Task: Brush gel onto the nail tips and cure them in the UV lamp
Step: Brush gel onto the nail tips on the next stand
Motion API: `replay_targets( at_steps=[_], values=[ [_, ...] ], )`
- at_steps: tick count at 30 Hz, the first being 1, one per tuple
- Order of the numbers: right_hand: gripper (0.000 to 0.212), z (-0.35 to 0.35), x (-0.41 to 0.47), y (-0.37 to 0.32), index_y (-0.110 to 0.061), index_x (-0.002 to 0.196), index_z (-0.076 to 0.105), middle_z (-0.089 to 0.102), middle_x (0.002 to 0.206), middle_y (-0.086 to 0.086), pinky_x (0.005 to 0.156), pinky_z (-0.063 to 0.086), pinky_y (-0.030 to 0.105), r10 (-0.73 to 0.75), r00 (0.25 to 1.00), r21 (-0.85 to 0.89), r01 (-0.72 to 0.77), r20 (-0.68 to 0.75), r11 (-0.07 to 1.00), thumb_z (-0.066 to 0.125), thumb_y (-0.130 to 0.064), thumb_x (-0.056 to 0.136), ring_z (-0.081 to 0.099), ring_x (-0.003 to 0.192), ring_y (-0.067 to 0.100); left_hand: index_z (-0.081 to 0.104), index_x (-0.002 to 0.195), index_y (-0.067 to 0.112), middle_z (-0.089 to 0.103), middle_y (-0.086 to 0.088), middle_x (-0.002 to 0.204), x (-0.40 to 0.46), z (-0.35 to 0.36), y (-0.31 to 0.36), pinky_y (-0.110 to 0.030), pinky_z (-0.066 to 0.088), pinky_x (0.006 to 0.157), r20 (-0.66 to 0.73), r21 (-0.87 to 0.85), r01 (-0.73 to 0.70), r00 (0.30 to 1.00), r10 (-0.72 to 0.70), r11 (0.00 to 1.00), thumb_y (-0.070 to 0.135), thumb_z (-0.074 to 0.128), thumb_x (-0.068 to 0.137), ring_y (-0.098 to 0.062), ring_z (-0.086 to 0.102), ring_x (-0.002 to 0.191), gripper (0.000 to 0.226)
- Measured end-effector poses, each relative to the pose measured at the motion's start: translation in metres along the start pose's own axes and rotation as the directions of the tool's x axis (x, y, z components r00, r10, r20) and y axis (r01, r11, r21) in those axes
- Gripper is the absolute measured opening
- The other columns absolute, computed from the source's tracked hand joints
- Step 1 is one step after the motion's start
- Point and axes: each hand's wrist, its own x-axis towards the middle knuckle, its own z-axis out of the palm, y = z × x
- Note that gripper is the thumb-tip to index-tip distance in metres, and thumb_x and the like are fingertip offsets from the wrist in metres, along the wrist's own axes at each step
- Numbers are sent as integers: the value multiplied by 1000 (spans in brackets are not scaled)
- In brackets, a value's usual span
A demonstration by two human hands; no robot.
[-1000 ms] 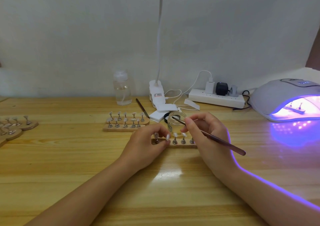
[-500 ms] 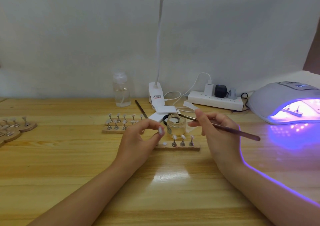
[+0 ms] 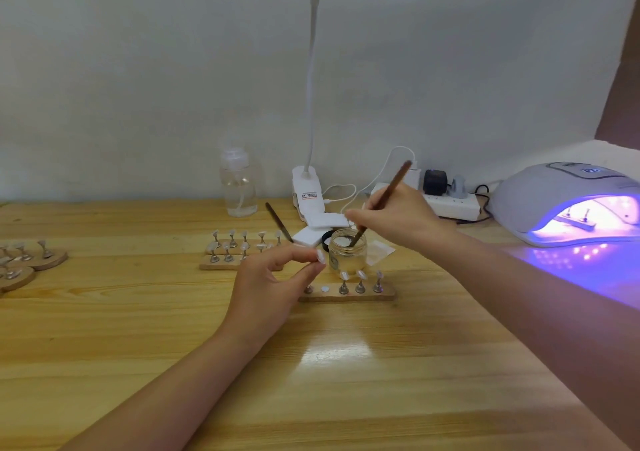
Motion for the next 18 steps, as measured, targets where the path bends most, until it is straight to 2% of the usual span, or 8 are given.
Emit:
replay_targets(
  at_steps=[2, 5, 7, 10, 13, 16, 18],
  values=[
    [28, 7, 5, -4, -6, 76, 64, 58, 69, 1, 67, 46, 34, 21, 997, -97, -13, 76, 995, 65, -34, 79, 57, 75, 16, 70, 73, 27, 70, 17, 77, 0, 0, -1, -7, 43, 74, 0, 1, -5, 1000, 5, 1000, 6, 73, 72, 4, 62, 81, 21],
    [24, 9, 8, -6, -7, 74, 61, 56, 66, 1, 68, 46, 33, 31, 992, -156, -12, 119, 988, 62, -31, 79, 57, 73, 17, 69, 73, 28, 69, 19, 80, 1, -1, -2, -15, 42, 82, 3, 13, 14, 1000, -14, 1000, 9, 73, 72, 4, 62, 82, 19],
    [23, 3, 8, -8, -8, 65, 61, 56, 58, -1, 66, 47, 32, 36, 993, -92, -26, 108, 995, 62, -26, 80, 56, 65, 13, 69, 73, 29, 69, 21, 83, 1, -1, -1, -23, 43, 86, 1, 13, 28, 1000, -28, 1000, 11, 73, 73, 4, 62, 83, 19],
    [31, -8, 9, -5, -18, 51, 58, 56, 44, -7, 58, 43, 24, 61, 997, 27, -62, 53, 998, 62, -21, 82, 58, 59, 5, 69, 73, 30, 69, 21, 82, 1, -2, 0, -30, 44, 88, -6, 12, 43, 999, -43, 999, 11, 73, 73, 3, 62, 83, 20],
    [29, -15, 8, 2, -16, 55, 62, 54, 37, -11, 47, 37, 14, 121, 992, 118, -125, 42, 985, 60, -19, 83, 52, 41, -6, 69, 73, 30, 69, 20, 81, 1, -2, 1, -34, 46, 88, -13, 16, 49, 999, -48, 999, 9, 72, 73, 3, 62, 81, 22],
    [24, -19, 4, 7, -11, 61, 64, 51, 34, -10, 35, 32, 7, 156, 986, 195, -164, 54, 967, 59, -17, 85, 46, 32, -6, 69, 72, 32, 69, 21, 80, 1, -2, 2, -33, 46, 88, -13, 20, 52, 999, -51, 998, 9, 72, 74, 4, 62, 80, 23],
    [25, -22, 3, 10, -11, 62, 63, 50, 33, -10, 33, 31, 7, 180, 982, 225, -188, 56, 956, 59, -18, 86, 46, 33, -3, 69, 72, 33, 69, 22, 80, 0, -2, 2, -31, 45, 88, -13, 18, 54, 998, -54, 998, 9, 72, 74, 5, 62, 81, 24]
  ],
)
